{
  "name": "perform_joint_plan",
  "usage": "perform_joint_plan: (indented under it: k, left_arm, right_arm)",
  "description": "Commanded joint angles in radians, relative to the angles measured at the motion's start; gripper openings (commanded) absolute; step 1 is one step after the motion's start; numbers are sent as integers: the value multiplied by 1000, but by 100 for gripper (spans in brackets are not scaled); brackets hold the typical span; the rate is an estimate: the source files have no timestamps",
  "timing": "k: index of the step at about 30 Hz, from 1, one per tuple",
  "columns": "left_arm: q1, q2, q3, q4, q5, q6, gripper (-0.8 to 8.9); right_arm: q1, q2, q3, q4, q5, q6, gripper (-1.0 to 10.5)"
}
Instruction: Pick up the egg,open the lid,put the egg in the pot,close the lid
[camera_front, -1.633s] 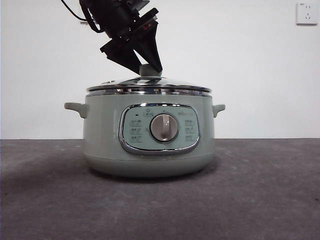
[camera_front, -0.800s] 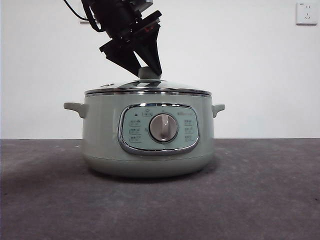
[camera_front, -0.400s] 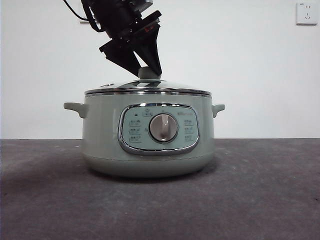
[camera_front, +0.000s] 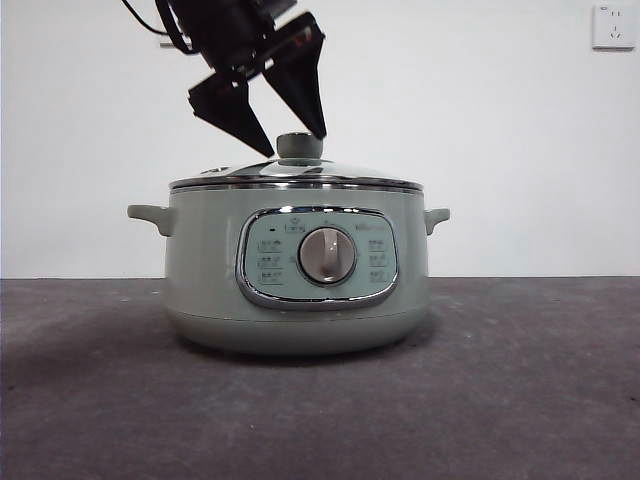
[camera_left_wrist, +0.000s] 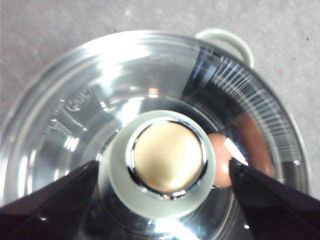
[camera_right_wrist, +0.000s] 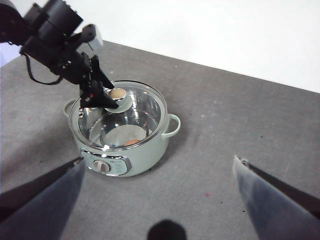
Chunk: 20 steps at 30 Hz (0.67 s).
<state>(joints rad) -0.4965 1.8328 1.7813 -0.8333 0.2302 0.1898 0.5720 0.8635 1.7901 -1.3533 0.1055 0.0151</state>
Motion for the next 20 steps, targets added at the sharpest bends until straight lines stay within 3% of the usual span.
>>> perform_joint_plan:
  k: [1,12,20]
  left_arm:
    - [6,-37,10,3,5,-6,454]
    - [6,-254,10,-197,17,-34,436]
    - [6,-456,10,-323,129,-74,408]
  right_arm:
    - [3,-4,-7,-23,3,11,501]
    - [3,-2,-14,-23,-3,11,500]
    - [3,-2,-107,-23,-14,11,480]
